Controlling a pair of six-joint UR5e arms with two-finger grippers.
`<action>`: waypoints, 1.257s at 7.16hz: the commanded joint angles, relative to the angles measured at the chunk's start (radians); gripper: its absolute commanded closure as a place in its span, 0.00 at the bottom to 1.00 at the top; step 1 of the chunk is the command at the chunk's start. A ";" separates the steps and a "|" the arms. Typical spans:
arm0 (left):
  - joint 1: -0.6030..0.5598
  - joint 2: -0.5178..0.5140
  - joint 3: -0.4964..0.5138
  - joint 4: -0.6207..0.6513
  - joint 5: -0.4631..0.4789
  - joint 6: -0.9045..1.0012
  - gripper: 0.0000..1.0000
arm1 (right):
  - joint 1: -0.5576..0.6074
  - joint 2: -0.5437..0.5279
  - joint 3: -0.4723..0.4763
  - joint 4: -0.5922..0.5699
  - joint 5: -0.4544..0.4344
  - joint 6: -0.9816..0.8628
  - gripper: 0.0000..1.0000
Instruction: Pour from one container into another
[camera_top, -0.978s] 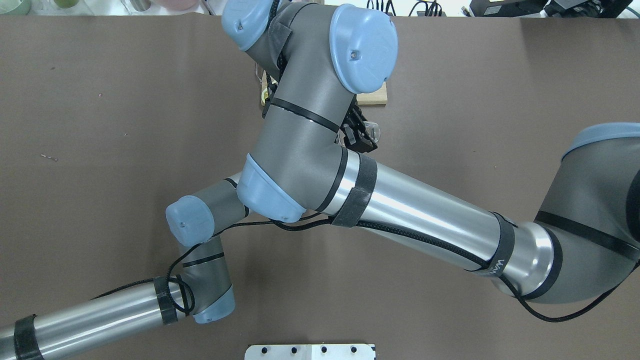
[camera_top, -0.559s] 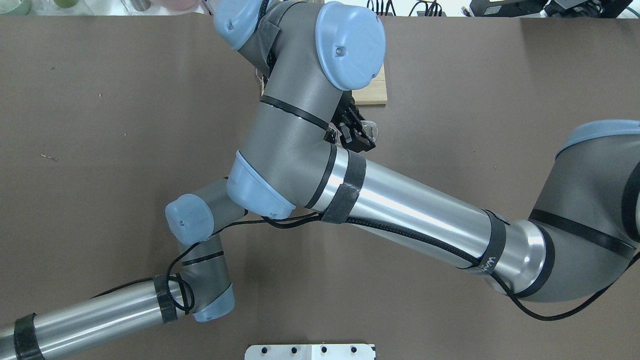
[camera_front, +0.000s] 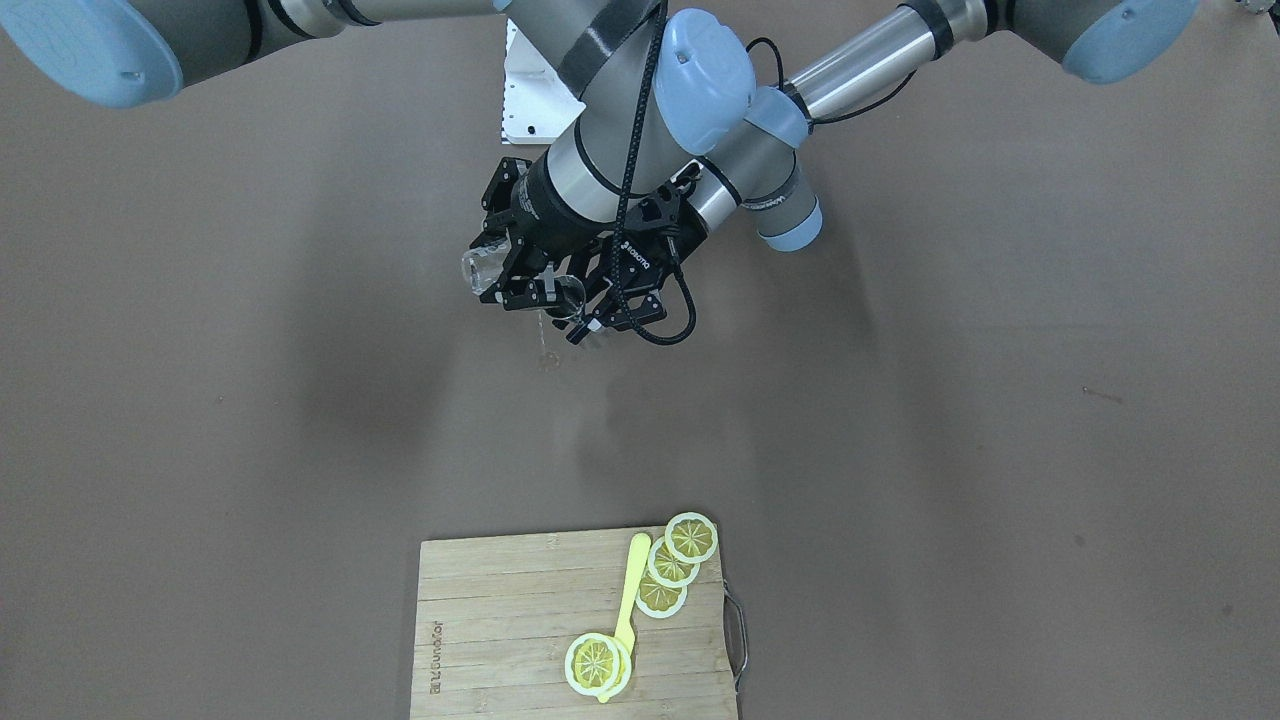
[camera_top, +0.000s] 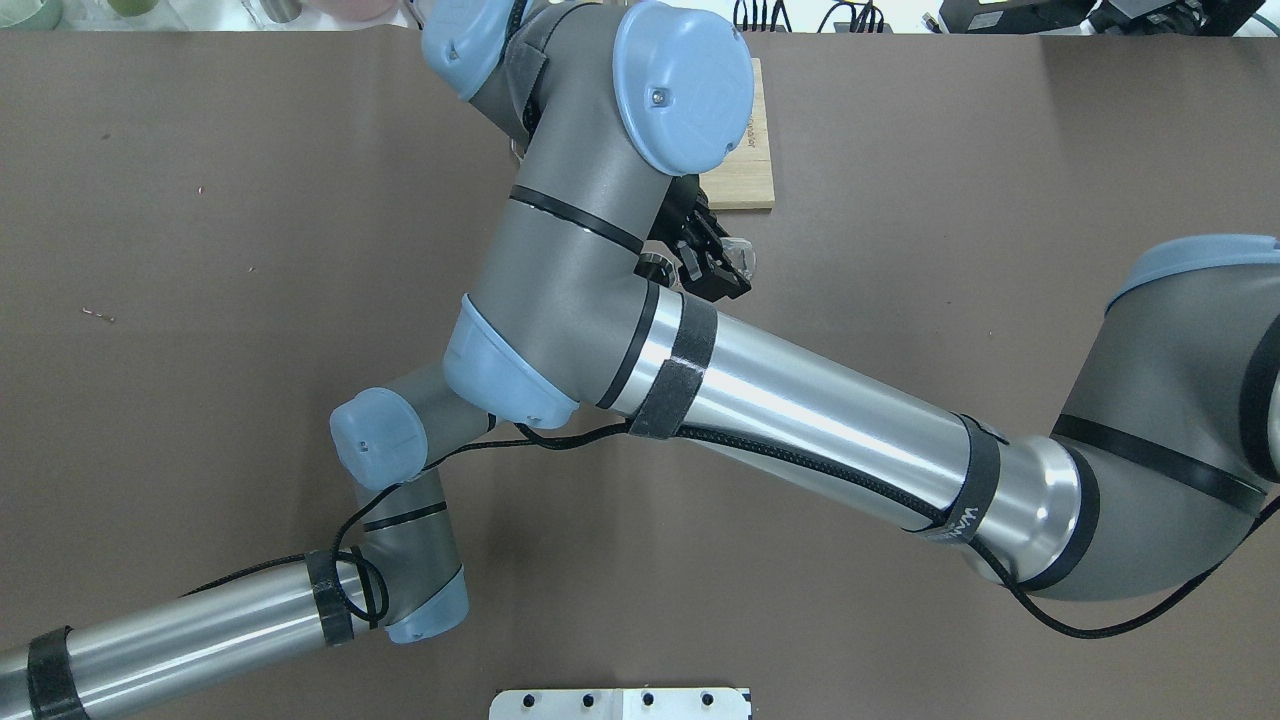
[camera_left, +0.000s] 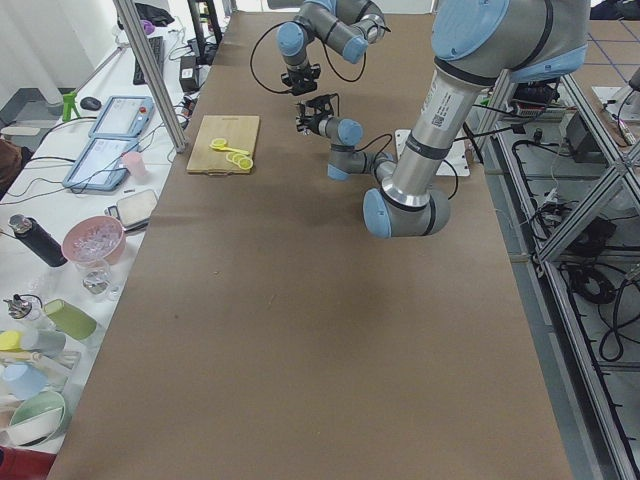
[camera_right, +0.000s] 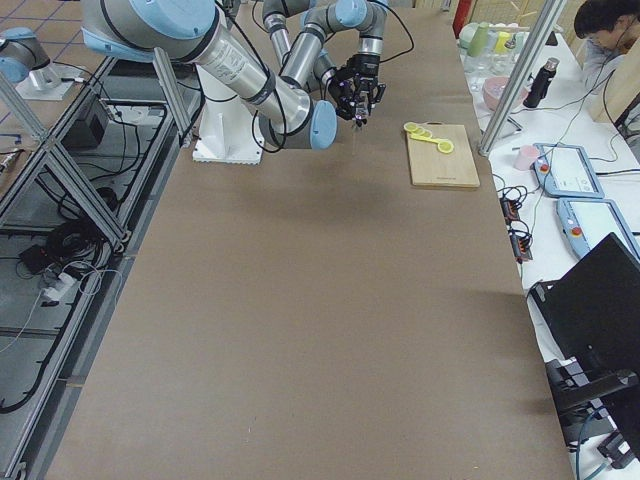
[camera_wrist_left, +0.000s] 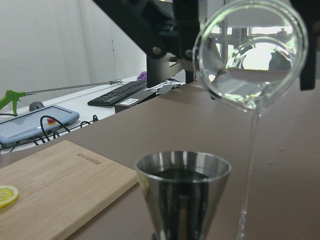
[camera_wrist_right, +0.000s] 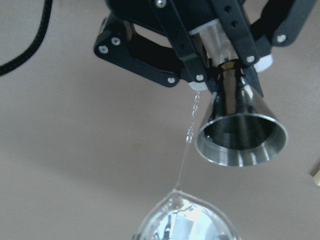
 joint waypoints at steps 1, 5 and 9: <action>-0.002 0.000 0.000 0.000 -0.001 0.000 1.00 | 0.004 -0.001 0.000 -0.003 0.016 -0.004 1.00; -0.005 0.000 0.000 0.000 -0.001 0.000 1.00 | 0.007 0.009 -0.001 -0.038 0.038 0.000 1.00; -0.006 0.002 0.002 0.000 -0.001 0.000 1.00 | 0.008 0.016 -0.072 0.090 0.047 0.046 1.00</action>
